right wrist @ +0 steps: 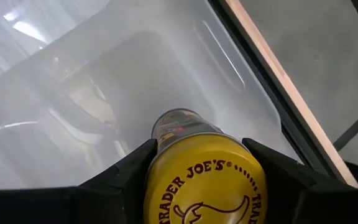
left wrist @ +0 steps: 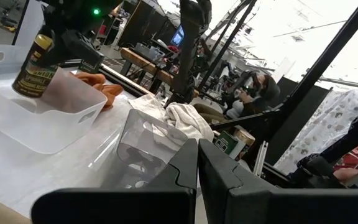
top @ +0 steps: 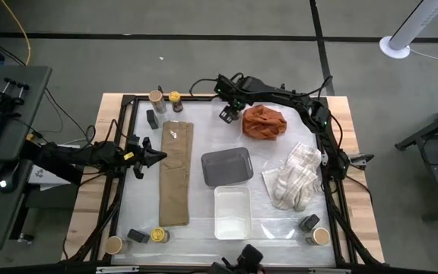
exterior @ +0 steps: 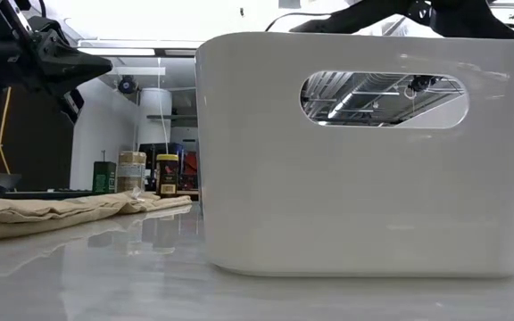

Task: Sort spices by type
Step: Put the top right yellow seasoning bottle into the transparent bin, then put the top yellow seasoning bottle into the transparent bin

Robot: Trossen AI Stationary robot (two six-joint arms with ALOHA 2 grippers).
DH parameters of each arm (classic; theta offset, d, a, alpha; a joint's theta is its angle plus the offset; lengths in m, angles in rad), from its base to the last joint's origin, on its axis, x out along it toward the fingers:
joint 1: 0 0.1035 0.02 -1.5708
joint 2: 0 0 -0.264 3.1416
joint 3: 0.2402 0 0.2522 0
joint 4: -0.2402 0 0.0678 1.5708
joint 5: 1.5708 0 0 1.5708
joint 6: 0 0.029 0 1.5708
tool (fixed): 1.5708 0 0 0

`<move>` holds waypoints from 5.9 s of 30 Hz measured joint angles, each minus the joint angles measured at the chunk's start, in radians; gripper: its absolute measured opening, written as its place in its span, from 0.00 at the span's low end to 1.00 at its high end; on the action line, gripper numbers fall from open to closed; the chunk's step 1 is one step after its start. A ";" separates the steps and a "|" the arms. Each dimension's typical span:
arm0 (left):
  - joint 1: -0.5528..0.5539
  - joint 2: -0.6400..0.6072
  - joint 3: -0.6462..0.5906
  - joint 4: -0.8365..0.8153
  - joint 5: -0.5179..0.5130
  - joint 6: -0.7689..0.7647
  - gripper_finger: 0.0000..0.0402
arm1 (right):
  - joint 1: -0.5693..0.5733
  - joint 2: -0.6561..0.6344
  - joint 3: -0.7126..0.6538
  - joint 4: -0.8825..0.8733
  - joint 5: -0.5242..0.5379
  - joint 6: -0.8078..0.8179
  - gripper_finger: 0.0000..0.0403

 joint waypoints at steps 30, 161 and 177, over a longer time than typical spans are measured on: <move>0.000 0.000 0.000 0.000 0.000 0.000 0.00 | -0.052 0.000 0.329 -0.232 -0.143 -0.078 0.69; 1.002 1.928 1.701 -1.196 0.076 0.401 0.59 | 0.198 -0.991 -0.983 0.969 -0.315 0.713 0.69; 1.002 1.928 1.701 -1.190 0.075 0.425 0.61 | 0.198 -0.991 -0.983 0.970 -0.313 0.713 0.69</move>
